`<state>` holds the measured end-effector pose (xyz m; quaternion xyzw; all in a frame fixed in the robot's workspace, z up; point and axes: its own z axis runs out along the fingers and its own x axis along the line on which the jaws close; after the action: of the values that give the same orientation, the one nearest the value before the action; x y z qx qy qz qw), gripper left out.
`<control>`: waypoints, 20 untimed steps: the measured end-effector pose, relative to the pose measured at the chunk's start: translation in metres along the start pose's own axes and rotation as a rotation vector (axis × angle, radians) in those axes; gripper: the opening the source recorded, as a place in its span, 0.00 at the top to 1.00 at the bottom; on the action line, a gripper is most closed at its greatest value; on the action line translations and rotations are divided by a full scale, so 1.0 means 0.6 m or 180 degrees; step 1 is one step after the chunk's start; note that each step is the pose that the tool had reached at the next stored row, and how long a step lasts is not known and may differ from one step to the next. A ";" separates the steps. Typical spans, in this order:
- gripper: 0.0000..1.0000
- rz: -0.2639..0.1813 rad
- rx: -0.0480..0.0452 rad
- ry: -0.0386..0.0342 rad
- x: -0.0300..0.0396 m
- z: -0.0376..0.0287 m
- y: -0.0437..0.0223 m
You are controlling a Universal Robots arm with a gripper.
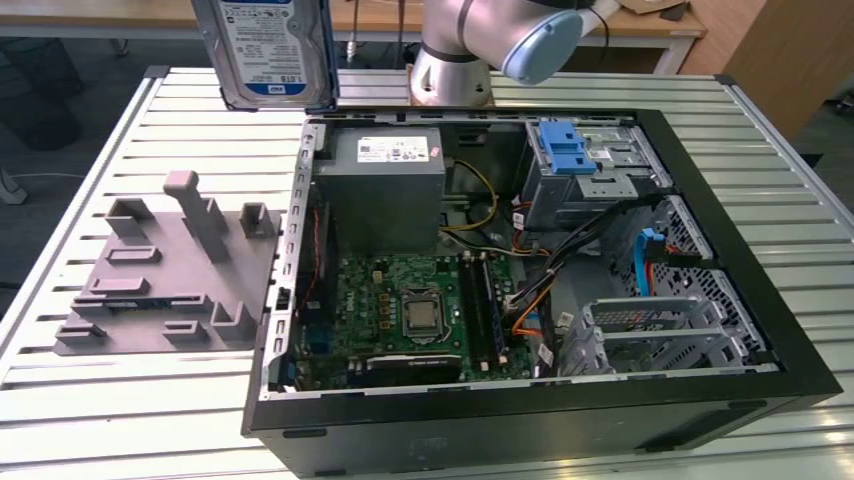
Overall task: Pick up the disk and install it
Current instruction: 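Pick up the disk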
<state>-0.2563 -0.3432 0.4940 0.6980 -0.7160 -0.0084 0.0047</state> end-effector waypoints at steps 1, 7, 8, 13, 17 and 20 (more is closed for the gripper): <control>0.64 0.0000 0.0000 0.0000 0.000 0.000 -0.002; 0.64 0.0000 0.0000 0.0000 0.000 0.000 -0.011; 0.64 0.0000 0.0000 0.0000 0.000 0.000 -0.012; 0.64 0.0000 0.0000 0.0000 -0.001 0.000 -0.020; 0.64 0.0000 0.0000 0.0000 -0.001 0.000 -0.025; 0.64 0.0000 0.0000 0.0000 -0.001 -0.001 -0.029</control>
<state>-0.2387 -0.3432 0.4941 0.6980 -0.7160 -0.0084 0.0047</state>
